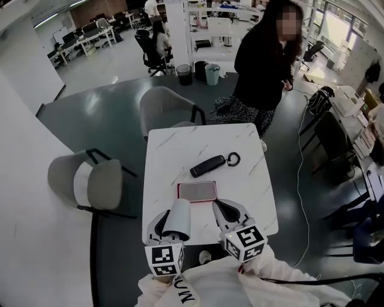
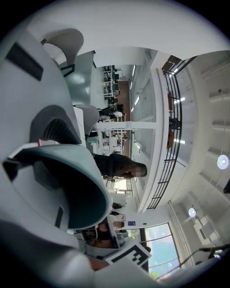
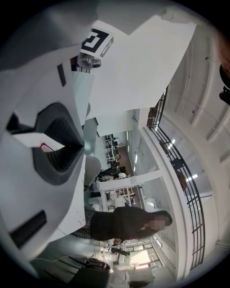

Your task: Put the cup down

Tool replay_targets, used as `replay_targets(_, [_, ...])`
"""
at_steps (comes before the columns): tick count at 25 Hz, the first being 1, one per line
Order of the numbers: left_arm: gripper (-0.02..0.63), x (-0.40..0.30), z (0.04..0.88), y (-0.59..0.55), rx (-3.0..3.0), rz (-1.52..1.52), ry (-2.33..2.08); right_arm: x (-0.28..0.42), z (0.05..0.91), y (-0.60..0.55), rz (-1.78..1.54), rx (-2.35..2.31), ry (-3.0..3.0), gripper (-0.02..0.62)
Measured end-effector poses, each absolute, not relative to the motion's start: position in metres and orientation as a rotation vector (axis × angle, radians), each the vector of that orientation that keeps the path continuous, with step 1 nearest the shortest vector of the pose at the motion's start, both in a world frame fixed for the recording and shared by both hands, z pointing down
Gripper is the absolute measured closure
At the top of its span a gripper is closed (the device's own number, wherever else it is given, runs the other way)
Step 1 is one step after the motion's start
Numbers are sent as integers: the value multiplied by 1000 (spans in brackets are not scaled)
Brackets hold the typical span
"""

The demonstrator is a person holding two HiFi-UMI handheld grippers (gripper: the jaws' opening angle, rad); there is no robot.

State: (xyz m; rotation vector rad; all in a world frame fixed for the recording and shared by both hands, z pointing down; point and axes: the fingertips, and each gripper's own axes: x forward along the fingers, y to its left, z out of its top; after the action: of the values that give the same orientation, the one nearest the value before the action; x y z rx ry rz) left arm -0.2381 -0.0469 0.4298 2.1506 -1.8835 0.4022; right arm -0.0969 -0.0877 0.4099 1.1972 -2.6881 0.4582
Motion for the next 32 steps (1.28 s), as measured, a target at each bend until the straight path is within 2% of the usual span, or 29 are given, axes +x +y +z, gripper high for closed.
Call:
replay_targets(13, [577,-246,442,-82,2091,489,-1867,-89,420,-129,526,1215,-2657,591])
replay_targets(32, [577,-247,532,-155,1970,799,-1703,-75,487,-199,672,1195,-2578,591])
